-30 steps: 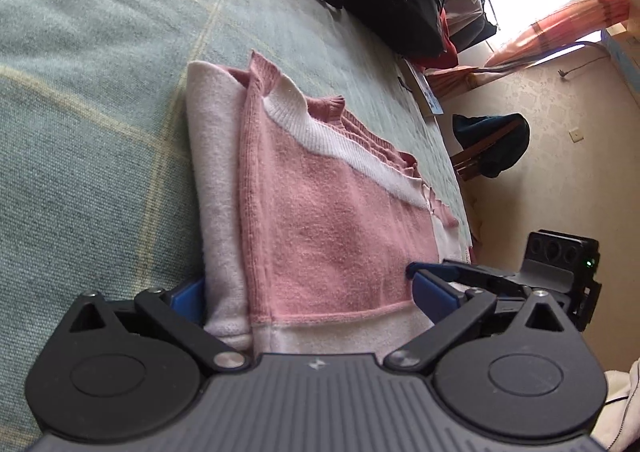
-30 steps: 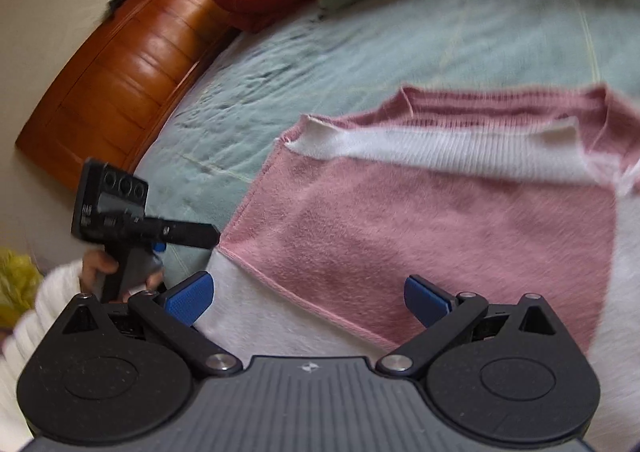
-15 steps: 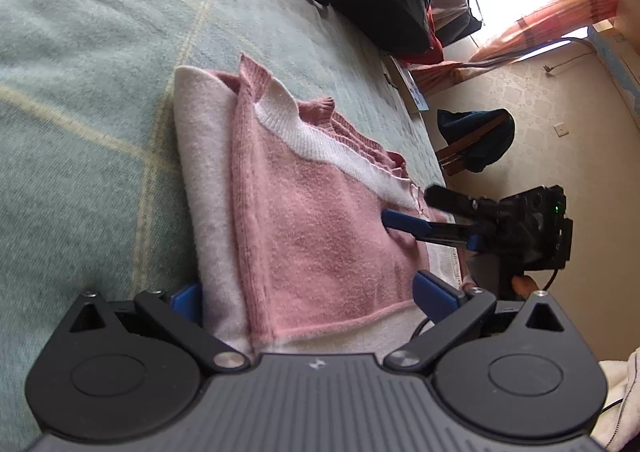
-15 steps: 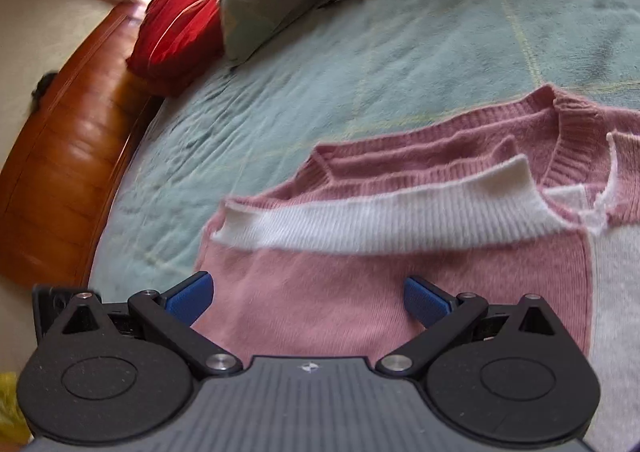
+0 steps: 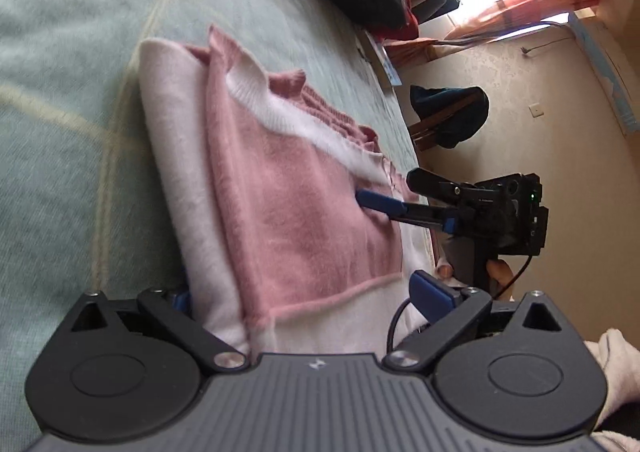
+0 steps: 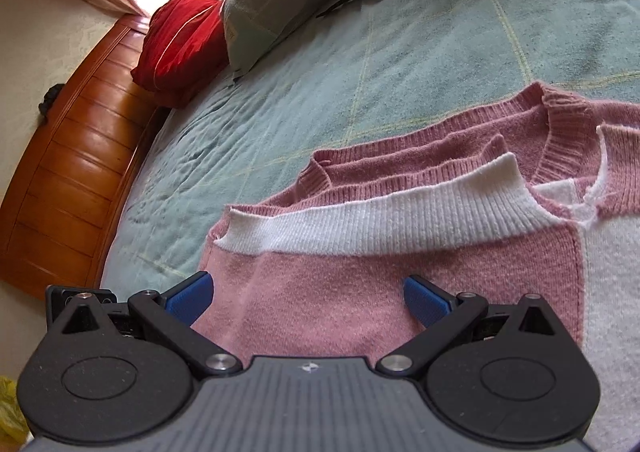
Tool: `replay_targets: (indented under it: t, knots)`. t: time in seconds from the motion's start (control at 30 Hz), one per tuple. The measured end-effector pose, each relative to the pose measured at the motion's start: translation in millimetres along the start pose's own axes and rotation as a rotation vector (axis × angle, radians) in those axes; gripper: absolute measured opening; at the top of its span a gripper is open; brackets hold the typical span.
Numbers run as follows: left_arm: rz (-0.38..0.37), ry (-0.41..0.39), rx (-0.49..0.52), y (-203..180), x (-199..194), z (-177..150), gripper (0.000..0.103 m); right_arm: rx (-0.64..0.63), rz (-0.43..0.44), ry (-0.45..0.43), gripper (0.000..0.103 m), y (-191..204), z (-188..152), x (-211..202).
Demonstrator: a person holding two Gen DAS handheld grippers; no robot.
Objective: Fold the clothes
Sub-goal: 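Roll the left gripper and grasp the folded sweater's edge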
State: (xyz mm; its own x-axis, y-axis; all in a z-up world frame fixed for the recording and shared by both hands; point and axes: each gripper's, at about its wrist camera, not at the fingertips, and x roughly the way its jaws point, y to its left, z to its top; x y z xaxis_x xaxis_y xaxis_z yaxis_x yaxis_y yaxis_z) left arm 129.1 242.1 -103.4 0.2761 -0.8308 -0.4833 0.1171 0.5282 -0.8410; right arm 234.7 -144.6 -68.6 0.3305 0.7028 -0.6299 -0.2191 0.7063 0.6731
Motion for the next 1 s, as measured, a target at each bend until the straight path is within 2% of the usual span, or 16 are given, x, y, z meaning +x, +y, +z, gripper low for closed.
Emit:
replay_targets:
  t: [0.07, 0.2, 0.23, 0.27, 0.33, 0.43, 0.57, 0.63, 0.83, 1.0]
  knots:
    - [0.000, 0.004, -0.034, 8, 4, 9, 0.091, -0.012, -0.004, -0.001, 0.103, 1, -1, 1]
    - [0.002, 0.011, -0.041, 13, 13, 31, 0.079, -0.005, 0.000, -0.002, 0.103, 0, -1, 0]
    - [0.016, 0.015, -0.041, 15, 14, 32, 0.069, -0.002, 0.004, -0.002, 0.103, -1, -1, 0]
    - [0.031, 0.016, -0.048, 19, 13, 33, 0.050, 0.000, 0.009, -0.001, 0.103, -2, -1, -1]
    - [0.057, 0.004, -0.109, 32, 9, 29, 0.024, 0.002, 0.014, 0.000, 0.103, -4, -1, 0]
    - [0.038, -0.017, -0.123, 35, 7, 23, 0.025, -0.013, 0.013, 0.002, 0.103, -3, 0, 1]
    - [0.035, 0.020, -0.117, 30, 17, 29, 0.026, -0.035, 0.007, 0.001, 0.103, -2, 0, 3]
    - [0.071, 0.018, -0.099, 22, 19, 29, 0.026, -0.039, 0.003, 0.000, 0.103, -1, 0, 4]
    - [0.249, -0.039, 0.025, -23, 18, 18, 0.020, -0.076, 0.002, 0.007, 0.103, 2, -1, -6]
    - [0.271, -0.071, 0.081, -59, 11, 12, 0.020, -0.111, -0.001, -0.029, 0.103, -2, -5, -30]
